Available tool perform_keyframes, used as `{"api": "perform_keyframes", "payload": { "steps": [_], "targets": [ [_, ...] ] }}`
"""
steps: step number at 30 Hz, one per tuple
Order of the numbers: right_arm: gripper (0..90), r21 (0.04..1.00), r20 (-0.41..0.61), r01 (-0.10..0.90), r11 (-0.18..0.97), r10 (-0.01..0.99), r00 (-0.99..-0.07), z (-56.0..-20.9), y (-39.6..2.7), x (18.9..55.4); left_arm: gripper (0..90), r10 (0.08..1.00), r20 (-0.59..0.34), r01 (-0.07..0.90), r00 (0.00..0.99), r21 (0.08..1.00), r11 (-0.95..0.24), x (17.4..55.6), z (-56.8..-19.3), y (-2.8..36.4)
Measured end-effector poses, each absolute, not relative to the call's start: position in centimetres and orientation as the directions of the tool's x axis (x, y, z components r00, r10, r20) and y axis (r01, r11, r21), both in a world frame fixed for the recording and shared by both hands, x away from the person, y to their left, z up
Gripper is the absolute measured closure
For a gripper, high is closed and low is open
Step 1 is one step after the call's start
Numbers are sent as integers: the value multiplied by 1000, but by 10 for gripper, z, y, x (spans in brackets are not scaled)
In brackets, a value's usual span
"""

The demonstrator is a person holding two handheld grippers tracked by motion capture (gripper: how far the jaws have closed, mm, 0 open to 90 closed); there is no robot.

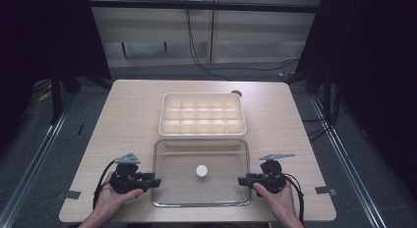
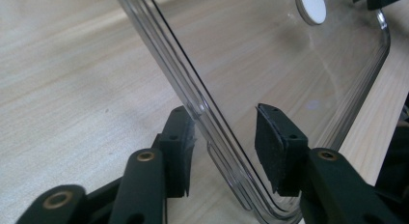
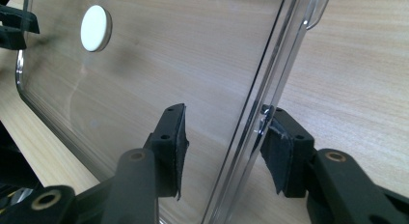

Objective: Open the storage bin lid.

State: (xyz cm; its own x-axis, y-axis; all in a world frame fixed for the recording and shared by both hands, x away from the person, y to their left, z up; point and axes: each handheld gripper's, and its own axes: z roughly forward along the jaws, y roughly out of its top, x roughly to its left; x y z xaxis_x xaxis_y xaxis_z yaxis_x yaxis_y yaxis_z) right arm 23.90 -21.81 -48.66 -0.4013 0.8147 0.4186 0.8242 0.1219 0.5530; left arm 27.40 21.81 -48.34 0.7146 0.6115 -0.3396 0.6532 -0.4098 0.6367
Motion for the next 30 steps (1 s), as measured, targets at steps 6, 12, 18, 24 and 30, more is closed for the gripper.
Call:
{"api": "perform_keyframes", "payload": {
  "steps": [6,12,18,24,30],
  "targets": [
    [499,548,399,827,127,829,-392,-488,-218,242,560,606,-326,647,725,625,-437,280,-484,213],
    [460,548,366,824,146,844,-393,-489,-215,242,557,615,-337,661,713,617,-428,280,-487,213],
    [439,562,325,812,158,860,-393,-489,-212,241,525,624,-306,651,719,610,-452,278,-488,211],
    [436,559,336,817,144,861,-382,-489,-215,242,518,622,-324,664,712,598,-448,280,-490,212],
    [420,557,353,819,135,854,-381,-489,-217,241,503,644,-265,637,717,625,-452,278,-488,210]
  ]
}}
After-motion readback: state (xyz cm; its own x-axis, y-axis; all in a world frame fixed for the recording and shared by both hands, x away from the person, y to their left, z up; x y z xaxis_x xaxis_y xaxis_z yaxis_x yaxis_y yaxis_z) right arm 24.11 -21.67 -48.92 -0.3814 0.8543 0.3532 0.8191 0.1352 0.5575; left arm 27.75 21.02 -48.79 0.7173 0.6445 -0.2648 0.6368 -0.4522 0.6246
